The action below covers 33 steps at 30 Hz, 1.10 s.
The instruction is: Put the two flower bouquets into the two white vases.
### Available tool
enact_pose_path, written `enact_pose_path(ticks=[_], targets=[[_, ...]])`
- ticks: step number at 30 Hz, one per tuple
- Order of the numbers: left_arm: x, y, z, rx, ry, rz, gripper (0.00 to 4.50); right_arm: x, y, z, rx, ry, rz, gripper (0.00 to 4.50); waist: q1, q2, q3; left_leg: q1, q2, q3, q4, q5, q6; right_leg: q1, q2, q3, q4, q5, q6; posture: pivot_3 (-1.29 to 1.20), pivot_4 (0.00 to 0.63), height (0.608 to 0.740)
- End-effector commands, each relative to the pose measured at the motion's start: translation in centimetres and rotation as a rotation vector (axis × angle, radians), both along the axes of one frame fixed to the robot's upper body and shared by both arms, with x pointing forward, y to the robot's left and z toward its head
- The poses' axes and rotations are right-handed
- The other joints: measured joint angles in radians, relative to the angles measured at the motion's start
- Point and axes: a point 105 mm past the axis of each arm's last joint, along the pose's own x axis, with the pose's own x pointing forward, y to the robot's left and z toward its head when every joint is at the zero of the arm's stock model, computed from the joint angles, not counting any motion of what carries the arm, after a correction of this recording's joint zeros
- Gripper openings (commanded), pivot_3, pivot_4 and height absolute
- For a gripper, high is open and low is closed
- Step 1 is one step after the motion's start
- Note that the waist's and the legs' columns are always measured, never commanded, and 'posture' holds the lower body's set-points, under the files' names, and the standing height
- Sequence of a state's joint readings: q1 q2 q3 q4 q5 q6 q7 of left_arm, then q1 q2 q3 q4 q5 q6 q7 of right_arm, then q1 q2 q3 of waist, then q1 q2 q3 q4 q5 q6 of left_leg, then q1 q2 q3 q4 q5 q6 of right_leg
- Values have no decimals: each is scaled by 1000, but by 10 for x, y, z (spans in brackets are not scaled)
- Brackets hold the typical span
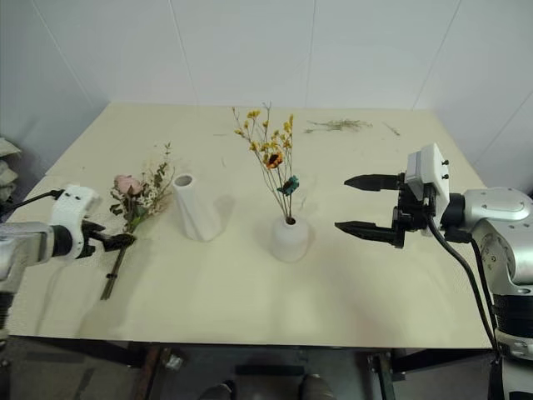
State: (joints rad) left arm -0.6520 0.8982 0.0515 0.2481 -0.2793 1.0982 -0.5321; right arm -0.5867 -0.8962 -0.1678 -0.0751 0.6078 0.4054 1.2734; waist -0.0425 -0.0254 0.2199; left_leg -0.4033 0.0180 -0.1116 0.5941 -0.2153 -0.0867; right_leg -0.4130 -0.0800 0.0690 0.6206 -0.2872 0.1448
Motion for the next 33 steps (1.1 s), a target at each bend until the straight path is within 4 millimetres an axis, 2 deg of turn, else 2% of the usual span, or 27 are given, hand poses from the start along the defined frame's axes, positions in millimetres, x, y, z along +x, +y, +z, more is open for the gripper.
enact_pose_path(ticks=[1,6,21,25,27,29,31,33], targets=[[6,6,-5,-34,42,76,4500,-11,4,9,-6,-29,30,4467,1,0,0,0,0,0,0,0,0,0,0,0,1,0,0,0,150,740],[7,-6,-14,-76,120,80,4500,-17,14,7,15,-10,72,4467,6,1,-1,1,0,0,2,0,-1,0,0,0,3,0,0,0,150,740],[-4,5,-16,-17,163,57,178,-15,17,4,47,-8,71,4500,6,1,-1,1,0,0,3,0,-1,2,0,0,2,0,1,0,150,740],[-1,11,-9,-23,113,84,125,-13,17,4,57,-12,63,4500,5,1,-1,1,0,0,3,0,-1,1,0,0,2,0,1,0,150,740],[12,15,10,-9,-39,83,125,-11,17,4,63,-17,55,4500,4,1,-1,2,0,0,3,0,-1,1,0,0,2,0,1,0,150,740],[29,-6,54,-103,-356,-64,125,-9,17,4,75,-21,43,4500,8,1,-1,2,0,0,3,1,-1,1,0,0,3,0,0,0,150,740],[30,-12,93,-193,-644,-114,125,-8,17,3,84,-19,33,4500,15,0,-1,1,0,0,3,1,-2,0,0,0,2,1,0,0,150,740],[23,-12,116,-286,-823,-127,125,-7,19,1,88,-17,30,4500,17,-1,-1,-1,0,0,4,2,-3,1,0,0,1,2,0,0,150,740]])
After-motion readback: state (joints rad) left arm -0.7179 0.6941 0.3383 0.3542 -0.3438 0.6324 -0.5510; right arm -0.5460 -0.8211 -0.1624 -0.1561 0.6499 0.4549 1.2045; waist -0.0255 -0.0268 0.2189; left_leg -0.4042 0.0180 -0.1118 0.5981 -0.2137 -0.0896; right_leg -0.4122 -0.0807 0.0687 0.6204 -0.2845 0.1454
